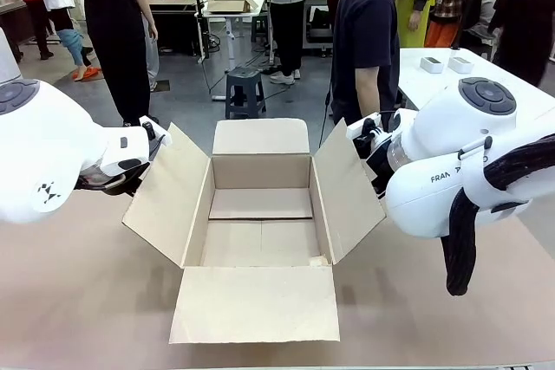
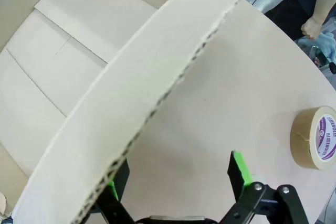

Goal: Wrap the clocks to prevent damage.
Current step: Open the side flaps of the Package Box.

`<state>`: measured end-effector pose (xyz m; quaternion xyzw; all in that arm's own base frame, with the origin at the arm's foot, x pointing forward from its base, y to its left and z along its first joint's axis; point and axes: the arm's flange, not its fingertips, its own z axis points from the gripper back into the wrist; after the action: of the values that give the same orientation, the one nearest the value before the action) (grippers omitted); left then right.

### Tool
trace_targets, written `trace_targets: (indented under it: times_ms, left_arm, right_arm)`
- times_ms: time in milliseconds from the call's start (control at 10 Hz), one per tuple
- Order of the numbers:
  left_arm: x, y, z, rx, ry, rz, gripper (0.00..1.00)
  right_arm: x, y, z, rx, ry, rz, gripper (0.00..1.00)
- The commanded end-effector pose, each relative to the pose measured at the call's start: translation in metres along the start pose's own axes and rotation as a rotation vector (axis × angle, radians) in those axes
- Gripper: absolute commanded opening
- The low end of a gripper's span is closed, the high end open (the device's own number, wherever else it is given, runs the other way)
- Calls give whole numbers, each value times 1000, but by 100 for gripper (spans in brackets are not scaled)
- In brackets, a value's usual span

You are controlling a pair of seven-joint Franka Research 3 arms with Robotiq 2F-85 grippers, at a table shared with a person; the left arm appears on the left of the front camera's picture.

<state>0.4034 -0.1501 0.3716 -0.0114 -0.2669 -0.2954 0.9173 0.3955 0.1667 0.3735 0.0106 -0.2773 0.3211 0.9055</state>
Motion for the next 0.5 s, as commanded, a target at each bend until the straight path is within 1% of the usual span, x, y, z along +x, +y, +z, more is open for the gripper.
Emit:
trace_targets:
  times_ms: [0,100,200,300,400]
  left_arm:
    - [0,0,0,0,0,0,100]
    - [0,0,0,0,0,0,100]
    - [0,0,0,0,0,0,100]
    - [6,13,34,-32,-7,-108,100]
    - [5,27,66,-32,-25,-139,100]
  right_arm:
    - [0,0,0,0,0,-1,100]
    - [0,0,0,0,0,0,100]
    - [-1,-16,20,43,-66,13,100]
    - [0,-31,50,74,-156,-11,100]
    - [-3,-45,81,93,-202,11,100]
